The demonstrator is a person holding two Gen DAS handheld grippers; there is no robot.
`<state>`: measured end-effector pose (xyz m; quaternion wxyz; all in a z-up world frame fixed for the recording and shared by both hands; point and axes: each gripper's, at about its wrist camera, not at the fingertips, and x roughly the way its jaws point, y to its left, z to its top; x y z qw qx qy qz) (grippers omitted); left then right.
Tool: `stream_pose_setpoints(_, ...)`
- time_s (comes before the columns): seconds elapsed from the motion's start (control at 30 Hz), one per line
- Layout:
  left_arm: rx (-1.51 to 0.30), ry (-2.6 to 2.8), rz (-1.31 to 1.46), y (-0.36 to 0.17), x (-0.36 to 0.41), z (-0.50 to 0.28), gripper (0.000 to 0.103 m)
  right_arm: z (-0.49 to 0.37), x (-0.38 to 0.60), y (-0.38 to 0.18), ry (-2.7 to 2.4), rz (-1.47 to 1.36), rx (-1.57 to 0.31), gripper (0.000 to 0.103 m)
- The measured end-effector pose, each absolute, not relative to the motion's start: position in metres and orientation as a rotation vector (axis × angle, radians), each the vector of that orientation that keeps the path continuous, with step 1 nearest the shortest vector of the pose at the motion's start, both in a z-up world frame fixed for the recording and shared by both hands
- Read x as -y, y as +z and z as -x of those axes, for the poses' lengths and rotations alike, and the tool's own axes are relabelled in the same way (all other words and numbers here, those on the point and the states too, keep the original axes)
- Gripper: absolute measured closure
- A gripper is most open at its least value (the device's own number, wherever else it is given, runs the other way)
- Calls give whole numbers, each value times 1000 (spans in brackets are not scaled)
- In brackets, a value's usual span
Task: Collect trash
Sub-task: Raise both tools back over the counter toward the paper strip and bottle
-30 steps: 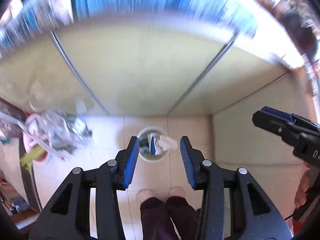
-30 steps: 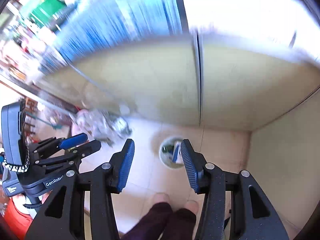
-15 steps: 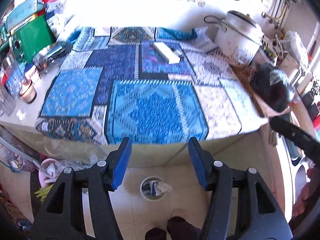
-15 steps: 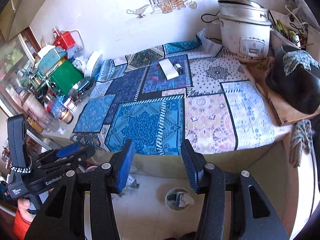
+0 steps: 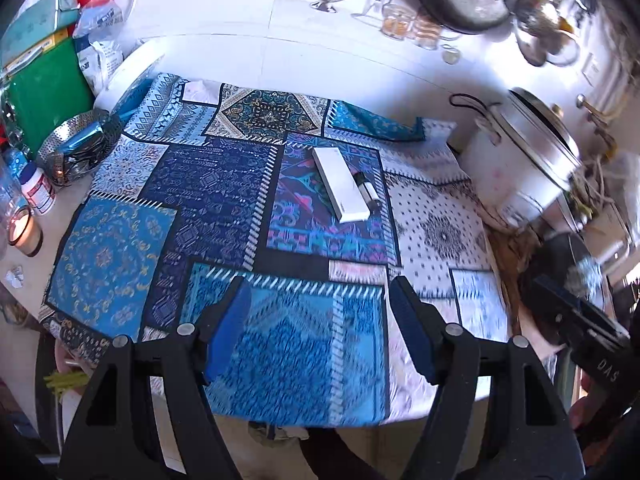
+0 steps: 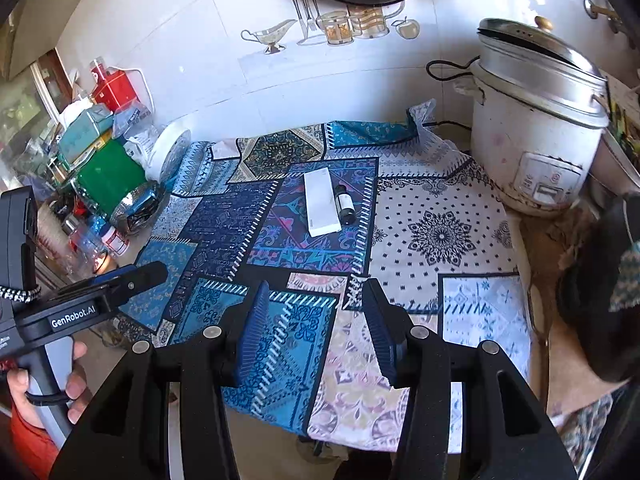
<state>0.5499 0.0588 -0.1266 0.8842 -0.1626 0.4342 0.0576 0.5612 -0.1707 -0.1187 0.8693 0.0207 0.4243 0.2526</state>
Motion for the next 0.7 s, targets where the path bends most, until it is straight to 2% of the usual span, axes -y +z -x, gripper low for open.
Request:
stream_pose_setpoints(0.37, -913, 176, 397, -145, -83, -659, 32, -679, 149, -165, 577, -17, -1004, 58)
stream_pose_setpoints(0.7, -1043, 71, 274, -193, -107, -740, 32, -759, 101, -226, 507, -65, -1132, 71)
